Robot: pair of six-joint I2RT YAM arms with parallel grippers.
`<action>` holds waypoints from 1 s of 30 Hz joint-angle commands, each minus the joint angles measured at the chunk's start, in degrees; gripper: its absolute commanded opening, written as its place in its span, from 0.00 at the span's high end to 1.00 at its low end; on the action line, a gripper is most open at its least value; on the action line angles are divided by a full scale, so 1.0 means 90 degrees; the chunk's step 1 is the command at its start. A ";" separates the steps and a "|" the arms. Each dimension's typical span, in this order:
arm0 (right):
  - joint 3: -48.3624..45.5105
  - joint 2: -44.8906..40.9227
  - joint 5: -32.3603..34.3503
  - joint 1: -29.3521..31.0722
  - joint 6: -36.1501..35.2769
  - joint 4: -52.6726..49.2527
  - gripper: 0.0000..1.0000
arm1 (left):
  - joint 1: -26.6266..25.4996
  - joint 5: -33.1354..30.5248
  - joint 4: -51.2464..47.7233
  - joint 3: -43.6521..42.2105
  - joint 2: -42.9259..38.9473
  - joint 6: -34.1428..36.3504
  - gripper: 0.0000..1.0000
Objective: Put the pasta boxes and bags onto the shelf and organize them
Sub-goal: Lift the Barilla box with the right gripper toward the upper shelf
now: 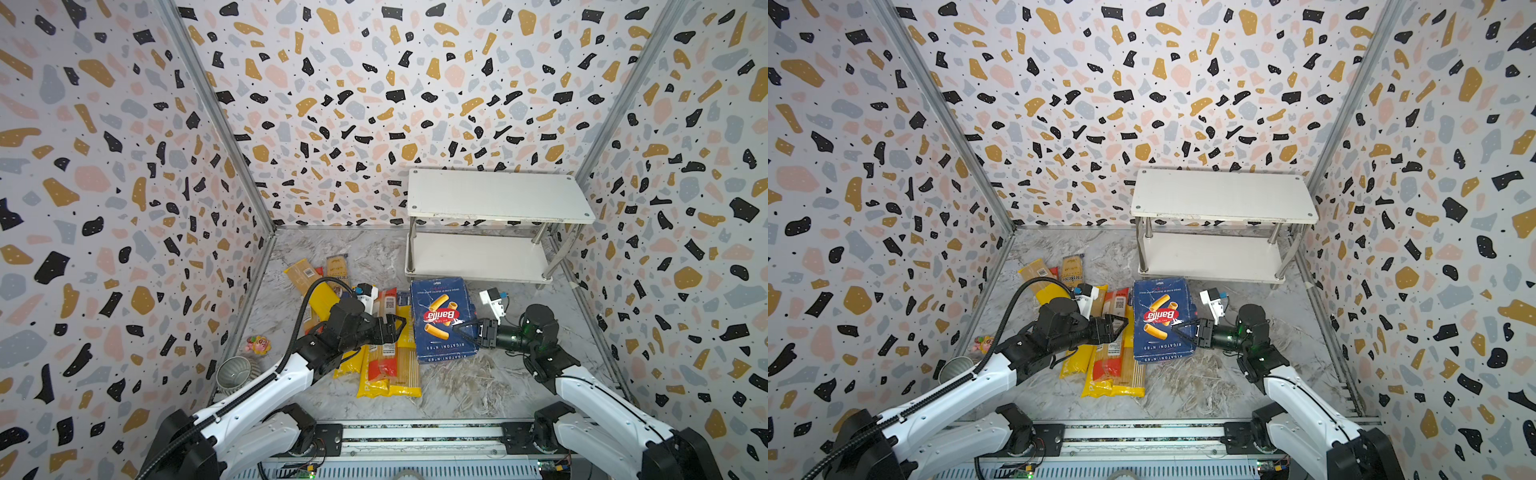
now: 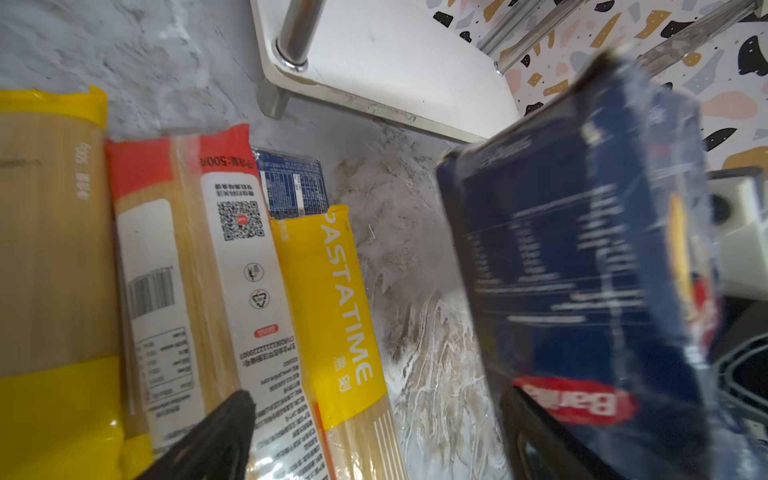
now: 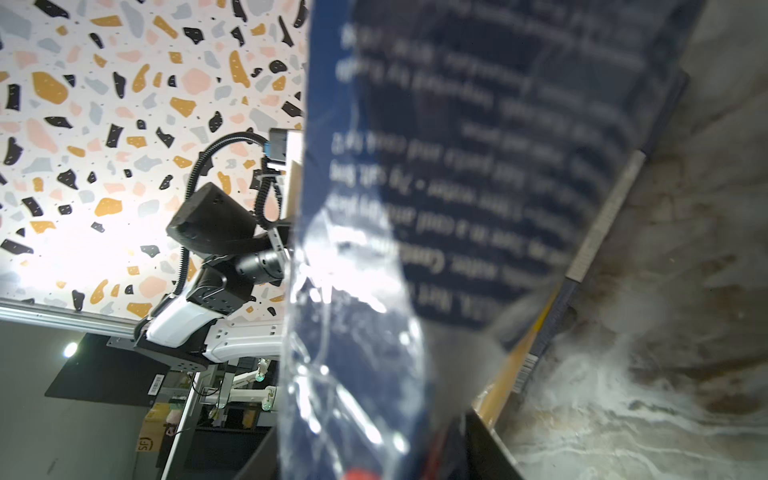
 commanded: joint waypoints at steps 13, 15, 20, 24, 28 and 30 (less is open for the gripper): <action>0.2761 -0.0343 -0.0163 -0.0209 -0.0923 -0.1895 0.63 | 0.0105 -0.0310 -0.0791 0.0779 -0.0498 0.0338 0.01; 0.3153 -0.0184 -0.0241 -0.0433 -0.0973 -0.2065 0.63 | 0.0110 -0.0255 -0.0753 0.0889 -0.0455 0.0338 0.00; 0.4085 0.0266 -0.0573 -0.1222 -0.0935 -0.2120 0.62 | 0.0105 -0.0037 -0.0614 0.1267 -0.0161 0.0348 0.00; 0.4796 0.0729 -0.0794 -0.1820 -0.0870 -0.2068 0.63 | 0.0104 0.0130 -0.0534 0.1607 0.0194 0.0350 0.00; 0.5419 0.1189 -0.0866 -0.2254 -0.0777 -0.1912 0.63 | 0.0009 0.0232 -0.0390 0.1913 0.0497 0.0342 0.00; 0.5700 0.1394 -0.0861 -0.2441 -0.0758 -0.1872 0.64 | -0.0236 0.0017 -0.0517 0.2163 0.0683 0.0520 0.01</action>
